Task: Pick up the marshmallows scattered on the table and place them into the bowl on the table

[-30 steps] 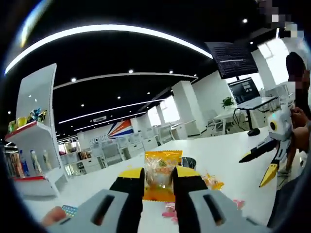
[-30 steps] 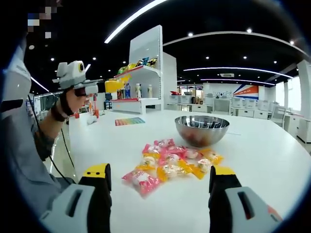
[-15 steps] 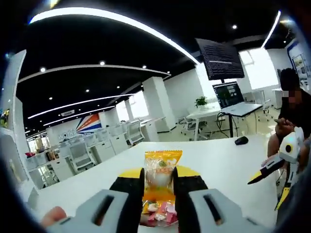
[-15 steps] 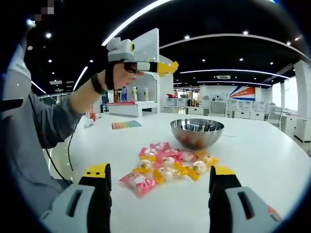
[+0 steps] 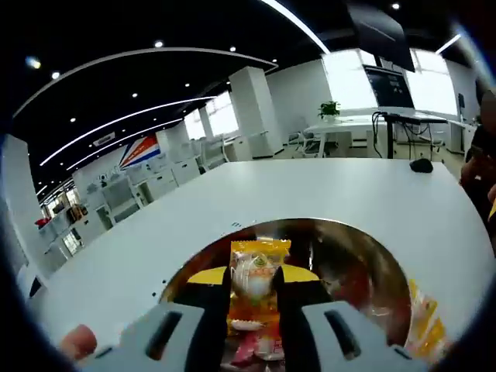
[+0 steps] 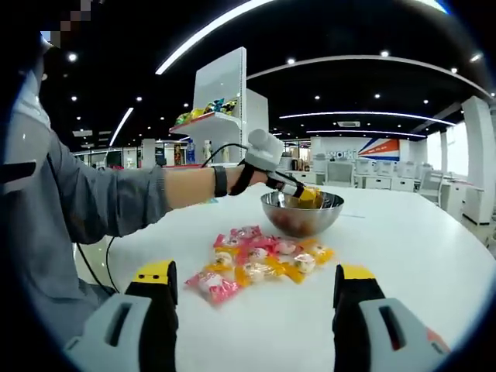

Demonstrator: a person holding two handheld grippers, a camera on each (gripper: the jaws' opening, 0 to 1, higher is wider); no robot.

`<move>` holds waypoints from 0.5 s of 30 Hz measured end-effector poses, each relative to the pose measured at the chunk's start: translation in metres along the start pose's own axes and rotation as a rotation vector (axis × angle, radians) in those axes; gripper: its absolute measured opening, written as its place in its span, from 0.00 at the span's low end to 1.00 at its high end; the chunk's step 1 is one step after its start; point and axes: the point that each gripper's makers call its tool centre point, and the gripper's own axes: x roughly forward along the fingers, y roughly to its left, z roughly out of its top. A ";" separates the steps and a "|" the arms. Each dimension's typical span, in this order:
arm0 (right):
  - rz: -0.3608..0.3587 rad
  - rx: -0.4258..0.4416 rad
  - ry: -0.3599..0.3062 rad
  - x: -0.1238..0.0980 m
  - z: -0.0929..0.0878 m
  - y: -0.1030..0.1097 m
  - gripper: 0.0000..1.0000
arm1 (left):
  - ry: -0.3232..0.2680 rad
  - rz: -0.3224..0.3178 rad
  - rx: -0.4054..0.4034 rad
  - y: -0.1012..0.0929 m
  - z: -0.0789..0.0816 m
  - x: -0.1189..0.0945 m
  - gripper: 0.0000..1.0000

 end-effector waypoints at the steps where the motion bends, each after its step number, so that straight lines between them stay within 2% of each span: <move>1: -0.002 0.000 0.002 0.000 -0.001 -0.001 0.78 | 0.017 0.013 0.006 0.001 -0.005 0.003 0.24; 5: -0.004 0.004 0.008 0.000 -0.004 -0.003 0.78 | 0.067 0.016 0.026 0.001 -0.017 0.011 0.24; 12: -0.002 0.006 0.009 0.000 -0.006 -0.002 0.78 | 0.088 -0.002 0.055 -0.004 -0.026 0.010 0.25; 15: -0.003 0.006 0.006 0.000 -0.006 -0.002 0.78 | 0.077 -0.009 0.018 -0.011 -0.026 0.004 0.26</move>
